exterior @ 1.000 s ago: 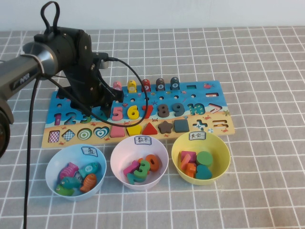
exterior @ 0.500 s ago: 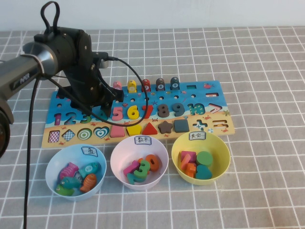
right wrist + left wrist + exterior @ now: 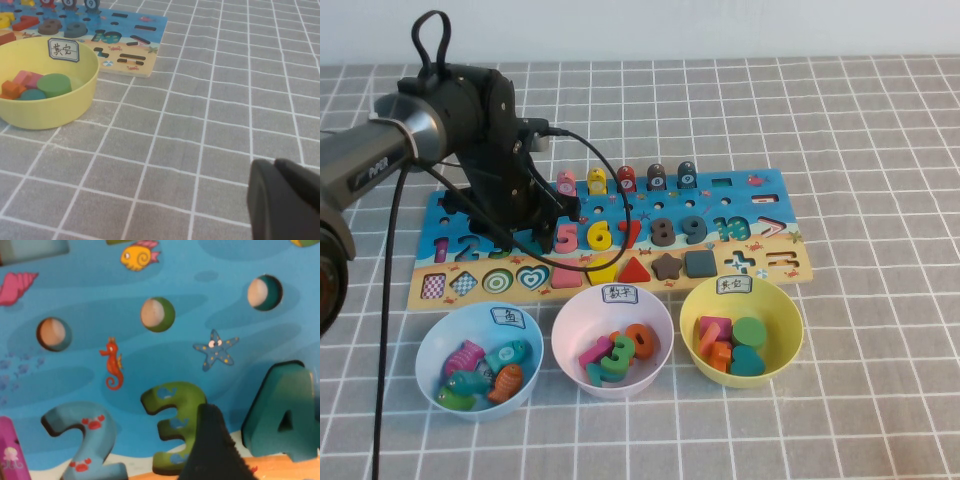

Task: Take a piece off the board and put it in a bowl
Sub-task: Pick up the "number 4"

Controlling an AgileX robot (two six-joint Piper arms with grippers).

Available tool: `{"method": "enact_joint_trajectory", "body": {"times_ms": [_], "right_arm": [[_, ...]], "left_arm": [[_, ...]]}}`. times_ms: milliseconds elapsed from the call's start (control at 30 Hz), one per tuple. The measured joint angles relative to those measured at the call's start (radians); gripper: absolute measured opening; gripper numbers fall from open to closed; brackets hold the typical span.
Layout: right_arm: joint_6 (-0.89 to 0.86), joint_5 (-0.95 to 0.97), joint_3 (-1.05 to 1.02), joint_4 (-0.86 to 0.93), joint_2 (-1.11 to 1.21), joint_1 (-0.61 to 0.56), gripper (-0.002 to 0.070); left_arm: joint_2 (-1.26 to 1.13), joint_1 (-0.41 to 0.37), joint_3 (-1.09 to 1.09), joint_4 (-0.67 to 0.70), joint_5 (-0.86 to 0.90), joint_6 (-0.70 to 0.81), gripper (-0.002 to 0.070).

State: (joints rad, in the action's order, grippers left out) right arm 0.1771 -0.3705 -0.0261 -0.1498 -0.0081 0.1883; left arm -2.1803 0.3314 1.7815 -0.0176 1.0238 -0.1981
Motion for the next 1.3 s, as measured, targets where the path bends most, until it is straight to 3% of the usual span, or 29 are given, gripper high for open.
{"method": "enact_joint_trajectory", "body": {"times_ms": [433,767,1300], "right_arm": [[0.000,0.000,0.000,0.000,0.000,0.000,-0.0017],[0.000,0.000,0.000,0.000,0.000,0.000,-0.0017],[0.000,0.000,0.000,0.000,0.000,0.000,-0.0017]], "left_arm": [[-0.001,0.000,0.000,0.000,-0.004,0.000,0.0376],[-0.001,0.002,0.000,0.002,-0.006,0.000,0.0248],[-0.001,0.002,0.000,0.003,-0.002,0.000,0.0240]]}}
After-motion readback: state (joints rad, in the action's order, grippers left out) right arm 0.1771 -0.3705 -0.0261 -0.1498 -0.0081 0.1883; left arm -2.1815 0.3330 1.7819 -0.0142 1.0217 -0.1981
